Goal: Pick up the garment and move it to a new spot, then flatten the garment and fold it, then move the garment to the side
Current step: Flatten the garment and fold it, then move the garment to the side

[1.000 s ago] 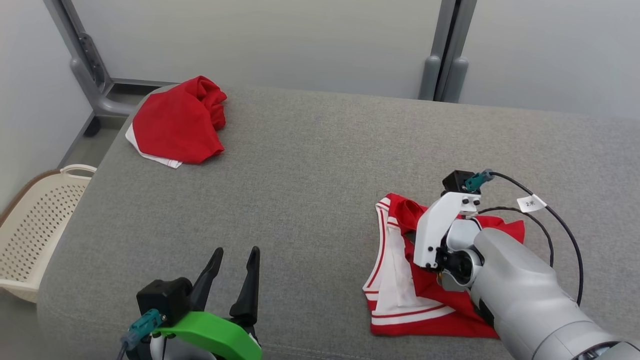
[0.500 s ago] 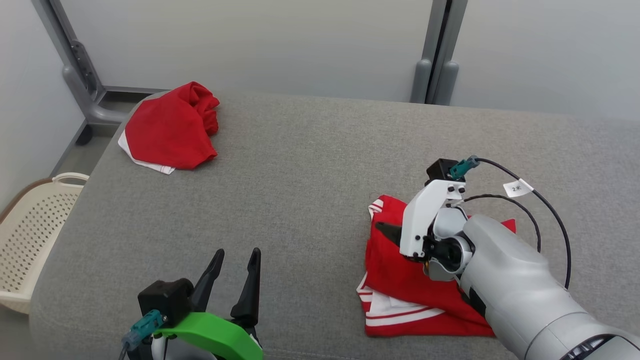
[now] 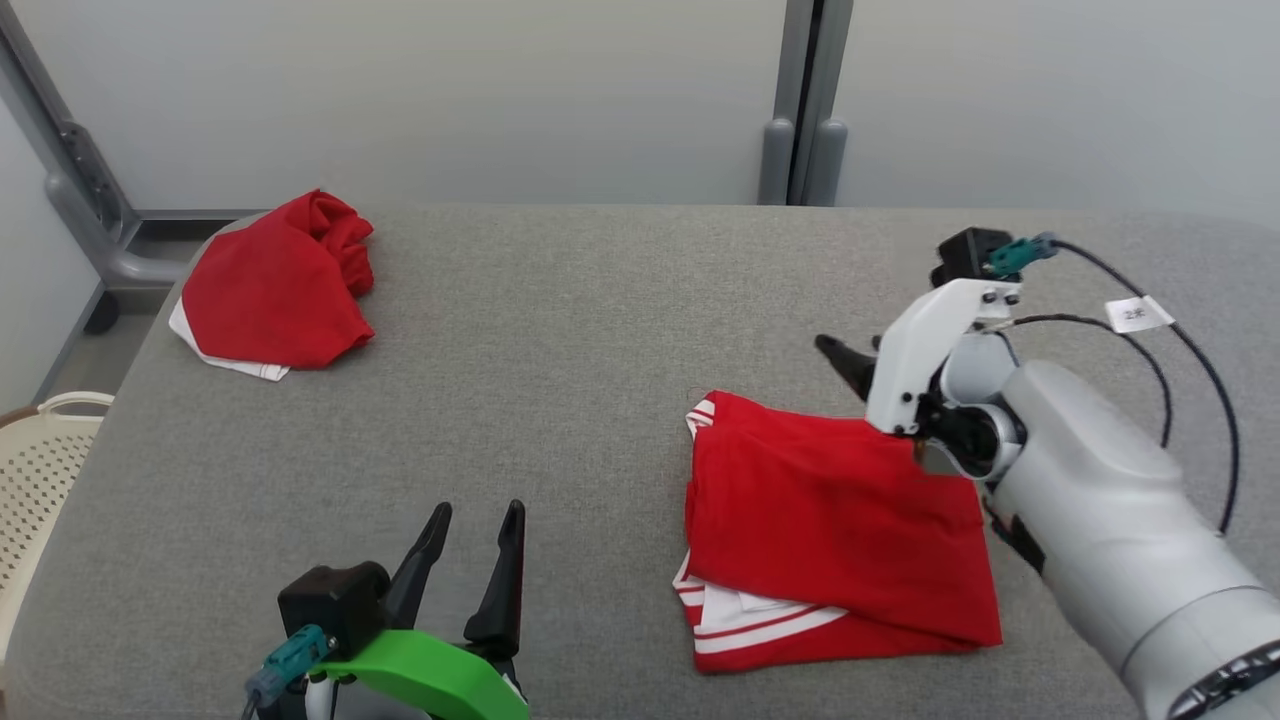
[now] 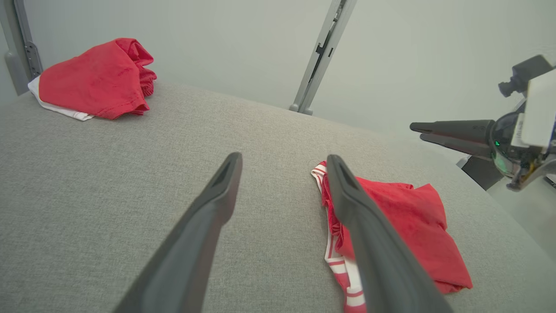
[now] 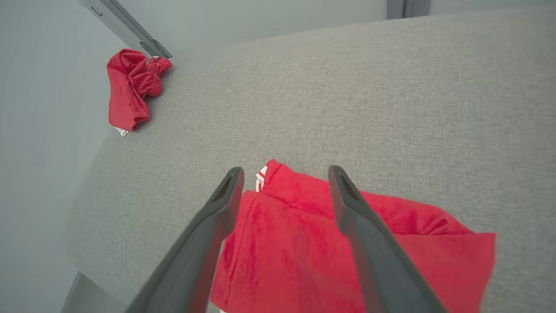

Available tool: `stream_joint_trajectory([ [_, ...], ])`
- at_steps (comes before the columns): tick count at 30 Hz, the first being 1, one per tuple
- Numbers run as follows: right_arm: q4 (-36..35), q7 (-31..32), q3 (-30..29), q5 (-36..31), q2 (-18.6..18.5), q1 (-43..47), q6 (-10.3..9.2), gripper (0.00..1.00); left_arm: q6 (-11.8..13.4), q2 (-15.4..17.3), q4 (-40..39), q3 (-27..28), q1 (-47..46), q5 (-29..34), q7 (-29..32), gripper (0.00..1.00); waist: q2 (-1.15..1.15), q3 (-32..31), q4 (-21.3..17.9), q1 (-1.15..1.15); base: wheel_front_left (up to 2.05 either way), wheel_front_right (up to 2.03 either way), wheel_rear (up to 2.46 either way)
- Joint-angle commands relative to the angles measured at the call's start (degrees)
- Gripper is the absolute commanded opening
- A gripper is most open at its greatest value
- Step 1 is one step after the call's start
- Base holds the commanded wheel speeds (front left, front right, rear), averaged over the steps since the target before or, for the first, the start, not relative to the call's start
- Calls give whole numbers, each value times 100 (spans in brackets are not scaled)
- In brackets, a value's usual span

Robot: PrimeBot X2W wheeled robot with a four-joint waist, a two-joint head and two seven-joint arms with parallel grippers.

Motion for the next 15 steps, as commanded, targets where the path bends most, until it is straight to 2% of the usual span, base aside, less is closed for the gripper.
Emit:
stream_joint_trajectory([
  [1,-155,-94,33,-154,-201,135,0,100,33,20,-18,-8,63,2,4,100,0,22,-104,0,0,0,0],
  [8,-998,-89,180,-506,-1164,895,0,100,50,36,-49,-24,59,6,22,100,0,146,-305,0,0,0,0],
  [11,-1277,-13,126,-506,-1396,1246,0,100,68,51,-69,-17,32,17,34,100,0,241,-353,0,0,0,0],
  [15,-1484,28,-35,-539,-1488,1525,0,100,78,85,-129,-12,-90,60,61,100,0,460,-354,0,0,0,0],
])
